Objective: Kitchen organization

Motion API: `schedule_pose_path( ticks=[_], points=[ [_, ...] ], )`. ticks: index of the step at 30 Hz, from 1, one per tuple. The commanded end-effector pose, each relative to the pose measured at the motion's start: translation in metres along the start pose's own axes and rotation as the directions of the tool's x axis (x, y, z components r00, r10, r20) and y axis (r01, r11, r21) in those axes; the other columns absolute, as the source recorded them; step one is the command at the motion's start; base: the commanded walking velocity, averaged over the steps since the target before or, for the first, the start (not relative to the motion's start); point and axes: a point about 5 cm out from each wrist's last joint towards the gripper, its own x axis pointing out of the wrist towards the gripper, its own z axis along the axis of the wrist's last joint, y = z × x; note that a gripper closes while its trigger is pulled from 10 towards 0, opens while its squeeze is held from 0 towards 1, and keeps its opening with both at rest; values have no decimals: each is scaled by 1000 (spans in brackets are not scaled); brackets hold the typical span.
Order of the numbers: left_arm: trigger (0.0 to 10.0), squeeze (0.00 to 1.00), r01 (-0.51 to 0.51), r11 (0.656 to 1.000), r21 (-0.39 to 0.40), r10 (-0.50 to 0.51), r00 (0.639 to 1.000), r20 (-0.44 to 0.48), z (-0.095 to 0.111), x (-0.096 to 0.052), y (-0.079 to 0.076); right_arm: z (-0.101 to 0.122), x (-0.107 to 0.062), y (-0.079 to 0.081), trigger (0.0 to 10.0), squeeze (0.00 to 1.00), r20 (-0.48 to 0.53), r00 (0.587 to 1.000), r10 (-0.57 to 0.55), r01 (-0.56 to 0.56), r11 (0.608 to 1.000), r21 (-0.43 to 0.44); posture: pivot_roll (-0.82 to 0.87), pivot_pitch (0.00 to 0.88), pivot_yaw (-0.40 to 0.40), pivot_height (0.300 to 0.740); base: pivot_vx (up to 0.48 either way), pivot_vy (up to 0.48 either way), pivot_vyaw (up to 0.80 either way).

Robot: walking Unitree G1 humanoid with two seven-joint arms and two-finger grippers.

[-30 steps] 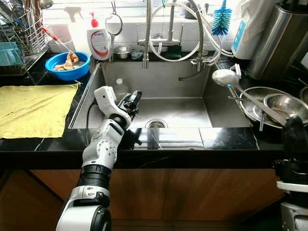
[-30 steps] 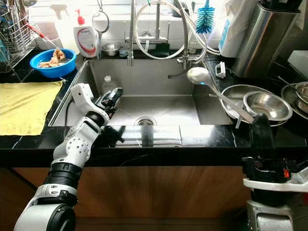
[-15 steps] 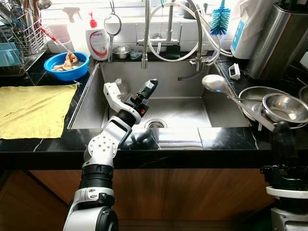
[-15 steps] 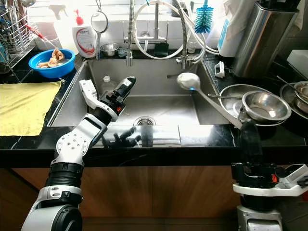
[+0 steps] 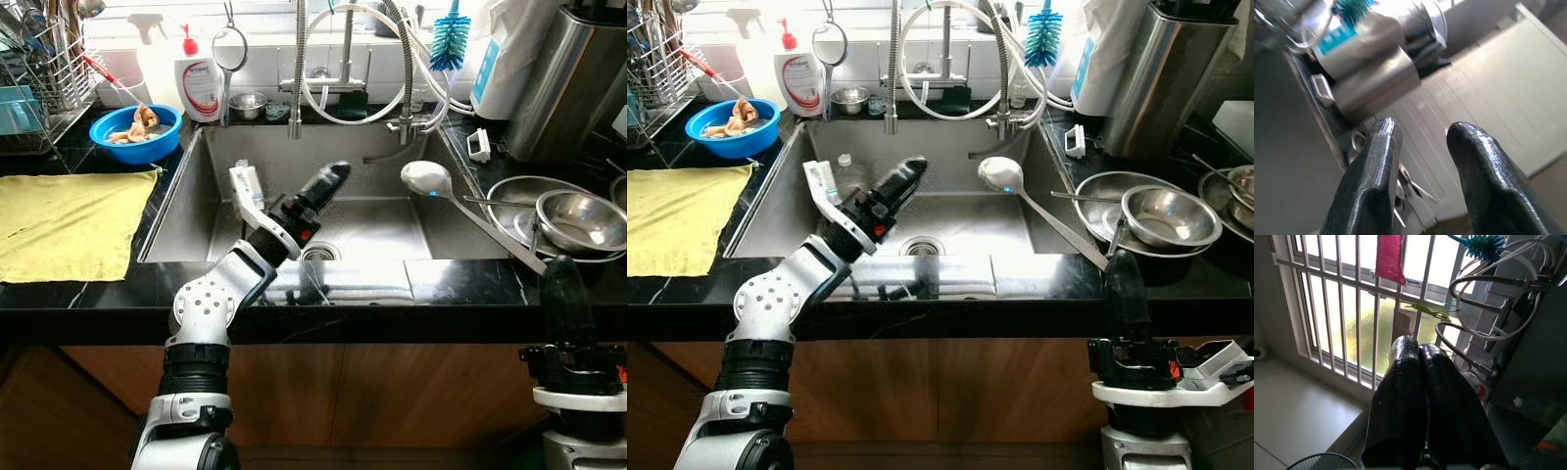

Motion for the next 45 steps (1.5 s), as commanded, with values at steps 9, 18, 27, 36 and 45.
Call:
schedule_pose_path(
  ticks=[9,18,27,36,45],
  points=[
    [10000,0,87,996,-19,-88,994,-60,-8,1,-15,-2,0,6,10000,0,-25,999,33,-33,999,-1,-33,0,16,740,0,0,0],
    [10000,0,148,989,-28,-151,980,-129,-20,0,-27,-7,0,6,10000,0,-64,997,30,-30,1000,2,-36,0,14,740,0,0,0],
    [10000,0,132,991,-24,-134,981,-137,-21,0,-27,-17,-2,9,10000,0,-135,990,31,-30,1000,9,-42,0,13,740,0,0,0],
    [0,0,99,994,-37,-103,990,-97,-17,1,-22,-16,-3,8,10000,0,-137,990,22,-23,1000,-5,-47,0,14,740,0,0,0],
    [0,0,73,995,-72,-76,997,-30,-9,2,-19,-16,-3,8,10000,0,-148,989,25,-29,999,-21,-45,0,14,740,0,0,0]
  ],
)
